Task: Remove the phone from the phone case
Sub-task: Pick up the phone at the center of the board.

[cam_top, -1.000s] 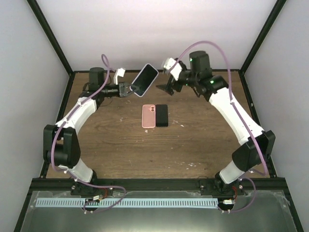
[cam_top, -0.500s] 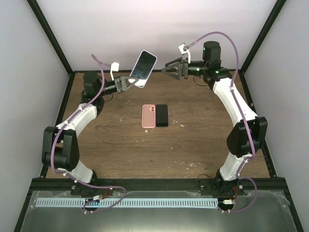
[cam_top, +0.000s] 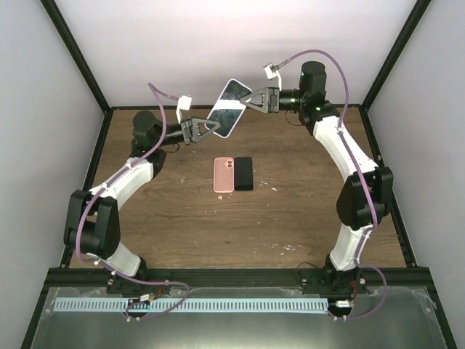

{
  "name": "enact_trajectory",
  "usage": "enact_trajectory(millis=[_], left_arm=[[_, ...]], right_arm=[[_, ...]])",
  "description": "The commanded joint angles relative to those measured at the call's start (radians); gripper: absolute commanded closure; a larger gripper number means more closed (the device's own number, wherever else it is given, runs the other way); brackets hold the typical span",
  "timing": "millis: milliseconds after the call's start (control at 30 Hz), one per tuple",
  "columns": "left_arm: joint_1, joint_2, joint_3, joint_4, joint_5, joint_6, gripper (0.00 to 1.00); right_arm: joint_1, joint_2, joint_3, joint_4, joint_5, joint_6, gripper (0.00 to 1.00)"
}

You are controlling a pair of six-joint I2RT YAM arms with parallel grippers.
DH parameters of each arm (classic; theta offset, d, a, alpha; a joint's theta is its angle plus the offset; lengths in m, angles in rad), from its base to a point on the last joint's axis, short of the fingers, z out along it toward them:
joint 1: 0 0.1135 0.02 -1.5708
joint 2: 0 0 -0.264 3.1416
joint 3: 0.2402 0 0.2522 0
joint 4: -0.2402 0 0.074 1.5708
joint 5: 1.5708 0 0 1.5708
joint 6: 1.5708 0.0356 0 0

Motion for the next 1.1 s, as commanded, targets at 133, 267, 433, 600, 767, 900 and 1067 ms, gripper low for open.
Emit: enact_trajectory(millis=[133, 267, 433, 600, 767, 900, 1067], left_arm=[[-0.033, -0.019, 0.004, 0.091, 0.026, 0.012, 1.00], [-0.034, -0.005, 0.007, 0.091, 0.030, 0.011, 1.00], [-0.032, 0.006, 0.012, 0.068, 0.047, 0.021, 0.96], [-0.003, -0.008, 0.014, -0.100, 0.073, 0.107, 0.66], [0.069, -0.066, -0.003, -0.328, 0.105, 0.289, 0.51], [0.104, -0.135, -0.007, -0.613, 0.128, 0.535, 0.49], [0.103, -0.201, -0.017, -0.803, 0.130, 0.708, 0.46]], right_arm=[[0.022, -0.001, 0.039, 0.091, -0.070, 0.053, 0.59], [0.023, -0.008, 0.028, 0.092, -0.082, 0.050, 0.76], [0.022, -0.016, 0.012, 0.087, -0.092, 0.047, 0.95], [0.020, -0.029, 0.003, 0.058, -0.102, 0.027, 0.97], [0.012, -0.053, -0.016, 0.006, -0.111, -0.023, 0.99], [0.004, -0.071, -0.033, -0.004, -0.136, -0.045, 0.99], [0.004, -0.088, -0.048, -0.038, -0.142, -0.088, 0.99]])
